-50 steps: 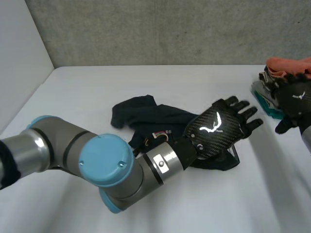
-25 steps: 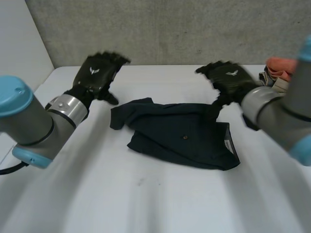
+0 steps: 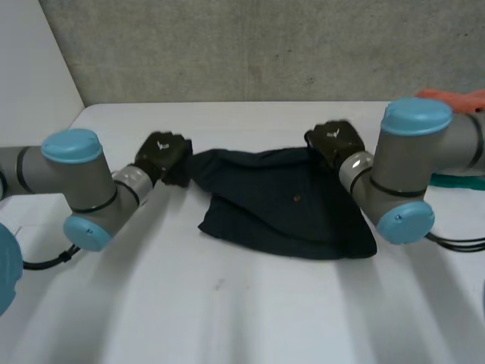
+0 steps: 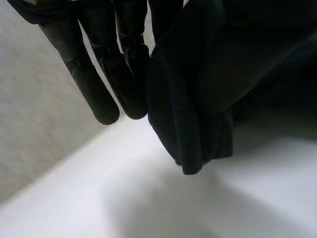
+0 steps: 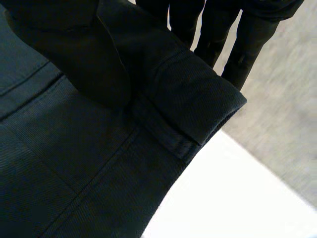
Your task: Fold the laundry.
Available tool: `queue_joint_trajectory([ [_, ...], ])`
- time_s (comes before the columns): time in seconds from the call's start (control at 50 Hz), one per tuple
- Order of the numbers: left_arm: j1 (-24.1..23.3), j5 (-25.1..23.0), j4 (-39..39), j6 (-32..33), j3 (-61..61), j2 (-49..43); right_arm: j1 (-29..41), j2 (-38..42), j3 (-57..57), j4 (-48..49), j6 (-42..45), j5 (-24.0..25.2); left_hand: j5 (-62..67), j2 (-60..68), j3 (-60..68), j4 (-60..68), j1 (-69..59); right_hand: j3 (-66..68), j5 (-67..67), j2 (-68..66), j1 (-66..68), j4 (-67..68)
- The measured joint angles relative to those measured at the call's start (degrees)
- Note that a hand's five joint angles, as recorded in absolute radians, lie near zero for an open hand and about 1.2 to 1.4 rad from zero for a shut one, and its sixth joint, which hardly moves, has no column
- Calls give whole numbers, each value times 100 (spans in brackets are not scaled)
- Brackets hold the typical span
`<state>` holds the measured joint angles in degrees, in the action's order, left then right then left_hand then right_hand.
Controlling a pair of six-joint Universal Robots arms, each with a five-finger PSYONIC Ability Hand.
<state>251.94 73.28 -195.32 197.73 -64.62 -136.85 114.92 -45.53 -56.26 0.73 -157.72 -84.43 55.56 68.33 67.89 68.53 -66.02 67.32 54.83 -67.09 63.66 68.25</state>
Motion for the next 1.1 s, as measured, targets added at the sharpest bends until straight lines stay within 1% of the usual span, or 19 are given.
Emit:
queue_joint_trajectory([
  [0.04,-22,95,-55,-3,-14,152,-1,-161,-34,23,131,-1,7,2,3,3,0,5,0,0,0,0],
  [0.12,-77,533,-190,-18,-190,1151,0,-1051,-208,94,670,-21,7,2,19,4,0,6,0,0,0,19],
  [0.16,-88,629,-195,-21,-265,1466,-1,-1354,-269,86,814,-32,7,2,19,4,0,5,0,0,0,19],
  [0.18,-94,699,-198,-24,-346,1853,-8,-1657,-316,58,936,-38,7,8,23,6,0,12,0,0,0,23],
  [0.26,-94,784,-138,-25,-571,2918,-36,-2501,-424,-159,1199,-56,7,11,28,7,0,33,0,0,0,24],
  [0.34,-62,789,149,-26,-722,4080,-65,-3348,-439,-517,1341,-71,7,11,42,7,0,36,0,0,0,25],
  [0.46,-27,760,869,-25,-569,4960,-111,-4220,-228,-1214,1369,-64,7,12,42,8,0,62,16,0,0,26],
  [0.52,-21,751,1273,-24,-408,5061,-135,-4305,-92,-1604,1363,-44,7,12,42,8,0,62,50,0,0,26],
  [0.6,-21,751,1605,-21,-262,4822,-141,-4064,25,-2000,1353,-13,7,12,42,8,0,62,50,0,0,26],
  [0.68,-26,755,1754,-7,-132,4146,-125,-3488,103,-2188,1323,4,7,11,42,10,0,62,50,0,0,27],
  [0.74,-27,756,1715,16,48,3450,-101,-2928,199,-2057,1277,-17,0,11,42,9,0,62,49,0,0,27],
  [0.8,-35,756,1491,72,345,2753,-69,-2399,317,-1648,1215,-78,7,11,42,10,0,62,50,0,0,29],
  [0.86,-48,764,954,149,774,2120,-25,-1900,428,-799,1111,-174,7,12,42,15,0,62,50,0,0,33],
  [0.9,-58,781,406,182,1071,1831,14,-1583,480,167,1018,-252,7,11,42,24,0,62,50,0,0,37],
  [0.92,-61,788,220,189,1151,1767,26,-1495,491,532,991,-281,7,11,42,24,0,62,50,0,0,41],
  [0.96,-75,824,-579,203,1425,1599,62,-1290,509,1666,926,-358,7,11,43,30,0,62,50,0,0,49],
  [1.02,-105,870,-1535,198,1618,1543,96,-1149,511,2881,880,-429,0,12,43,30,0,62,50,0,0,51],
  [1.08,-161,896,-2204,185,1628,1613,129,-1095,501,3746,849,-467,29,11,43,30,0,62,120,0,0,51],
  [1.1,-170,896,-2266,183,1606,1633,134,-1093,497,3809,847,-469,56,12,43,30,0,62,126,0,0,51],
])
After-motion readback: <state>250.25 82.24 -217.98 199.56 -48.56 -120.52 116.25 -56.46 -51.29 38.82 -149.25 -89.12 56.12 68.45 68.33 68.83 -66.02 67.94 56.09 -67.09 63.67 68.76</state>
